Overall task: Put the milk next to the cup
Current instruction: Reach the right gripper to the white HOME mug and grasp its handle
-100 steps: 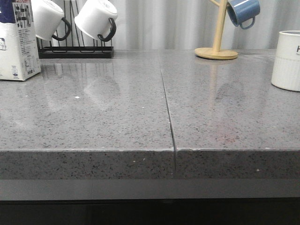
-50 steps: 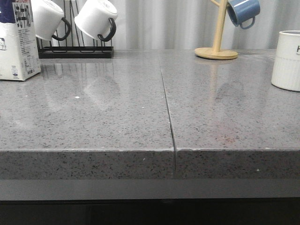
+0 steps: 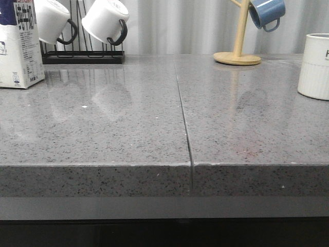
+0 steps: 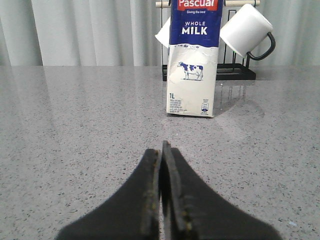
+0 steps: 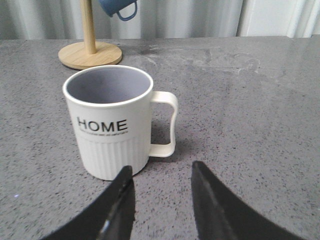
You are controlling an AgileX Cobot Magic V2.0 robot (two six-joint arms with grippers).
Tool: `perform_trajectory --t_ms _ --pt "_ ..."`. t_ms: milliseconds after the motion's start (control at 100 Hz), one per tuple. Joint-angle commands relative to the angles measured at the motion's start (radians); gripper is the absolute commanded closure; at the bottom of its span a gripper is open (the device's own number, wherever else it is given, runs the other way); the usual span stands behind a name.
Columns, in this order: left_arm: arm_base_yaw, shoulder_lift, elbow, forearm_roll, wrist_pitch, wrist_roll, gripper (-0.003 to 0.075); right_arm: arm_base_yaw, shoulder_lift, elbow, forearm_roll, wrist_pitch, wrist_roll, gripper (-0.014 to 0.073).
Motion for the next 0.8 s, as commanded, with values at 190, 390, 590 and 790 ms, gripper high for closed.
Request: perform_trajectory --t_ms 190,390,590,790 --pt "-0.003 -0.031 0.044 -0.007 -0.076 0.0 0.0741 -0.009 0.279 -0.035 0.054 -0.377 -0.003 0.0293" --pt "-0.003 -0.031 0.044 -0.007 -0.076 0.0 0.0741 -0.009 0.437 -0.058 0.09 -0.517 -0.003 0.0293" --pt "-0.003 -0.031 0.044 -0.007 -0.076 0.0 0.0741 -0.009 0.527 -0.127 0.09 -0.523 -0.01 0.0293" --pt "-0.003 -0.031 0.044 -0.007 -0.076 0.0 0.0741 -0.009 0.597 -0.174 0.097 -0.531 -0.01 0.0293"
